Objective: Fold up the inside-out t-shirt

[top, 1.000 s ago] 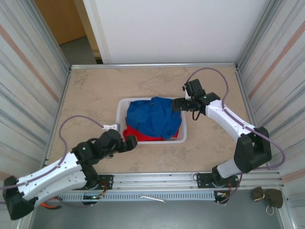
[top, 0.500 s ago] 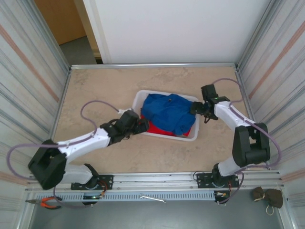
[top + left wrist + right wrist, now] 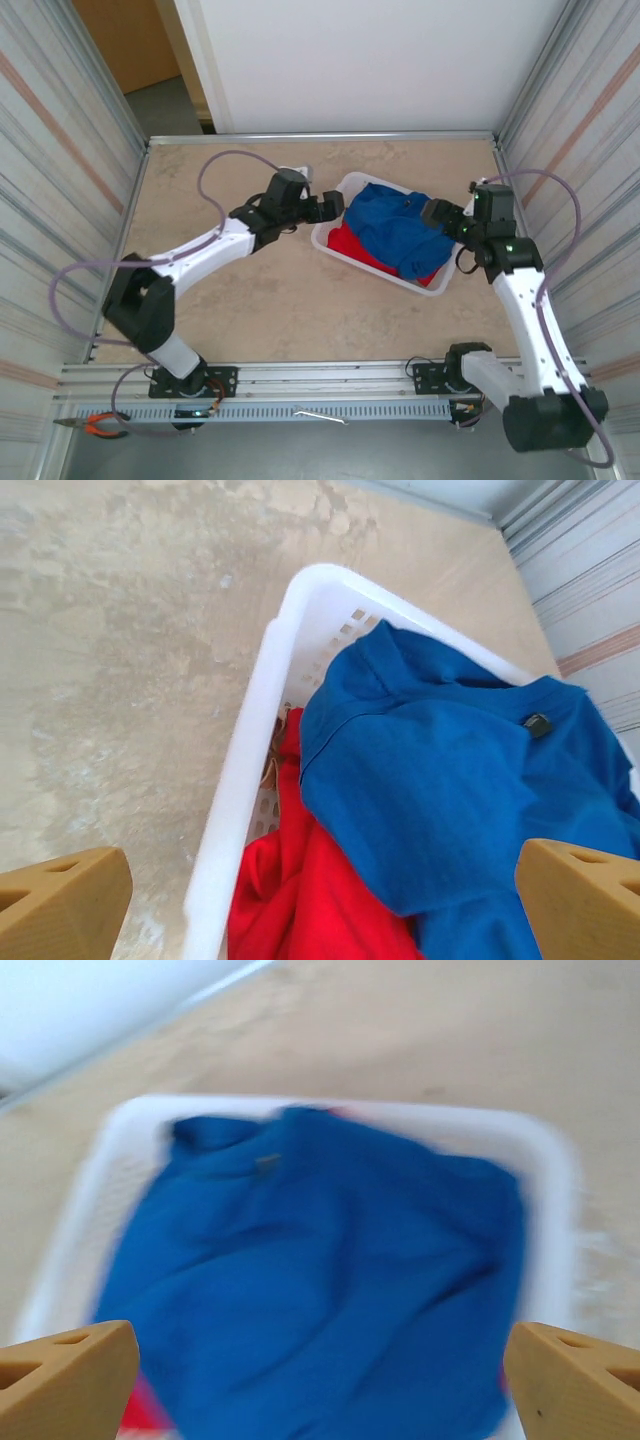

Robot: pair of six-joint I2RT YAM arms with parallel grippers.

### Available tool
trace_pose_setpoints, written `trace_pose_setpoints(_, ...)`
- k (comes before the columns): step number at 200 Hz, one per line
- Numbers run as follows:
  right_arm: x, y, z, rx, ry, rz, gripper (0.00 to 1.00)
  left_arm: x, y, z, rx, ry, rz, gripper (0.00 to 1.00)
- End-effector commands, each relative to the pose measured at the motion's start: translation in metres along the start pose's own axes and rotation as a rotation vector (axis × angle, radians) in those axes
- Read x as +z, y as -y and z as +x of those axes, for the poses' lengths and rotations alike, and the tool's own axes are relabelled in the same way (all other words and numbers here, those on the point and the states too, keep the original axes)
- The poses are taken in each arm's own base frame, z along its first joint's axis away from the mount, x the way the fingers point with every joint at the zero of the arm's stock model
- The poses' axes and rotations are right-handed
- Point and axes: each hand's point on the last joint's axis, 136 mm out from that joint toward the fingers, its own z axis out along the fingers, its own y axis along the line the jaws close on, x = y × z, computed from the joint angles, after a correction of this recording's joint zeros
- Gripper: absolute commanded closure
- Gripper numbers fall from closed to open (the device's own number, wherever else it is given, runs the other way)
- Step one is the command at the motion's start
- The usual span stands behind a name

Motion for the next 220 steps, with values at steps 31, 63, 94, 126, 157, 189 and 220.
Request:
trace_pose_setpoints(31,-0.005,-0.127,0.128,-0.278,-0.291,-0.287,0.09,-0.101,-0.067,0.001,-0.097,0.1,-0.108,0.01)
trace_pose_setpoints(63,0.019,-0.194,0.21,-0.46,-0.401,-0.308,0.1,-0.147,-0.117,0.033,-0.237,0.124,-0.22,0.01)
trace_pose_setpoints(94,0.055,-0.231,0.26,-0.553,-0.468,-0.262,0.11,-0.173,-0.132,0.063,-0.286,0.132,-0.227,0.01)
trace_pose_setpoints(126,0.109,-0.224,0.244,-0.538,-0.437,-0.128,0.09,-0.186,-0.139,0.076,-0.31,0.141,-0.232,0.01)
trace_pose_setpoints(157,0.152,-0.188,0.185,-0.408,-0.342,-0.009,0.09,-0.187,-0.137,0.081,-0.32,0.117,-0.221,0.01)
trace_pose_setpoints(189,0.186,-0.142,0.122,-0.26,-0.268,0.083,0.09,-0.181,-0.136,0.087,-0.336,0.098,-0.202,0.01)
trace_pose_setpoints(220,0.215,-0.099,0.069,-0.136,-0.237,0.141,0.08,-0.174,-0.136,0.094,-0.361,0.076,-0.185,0.01)
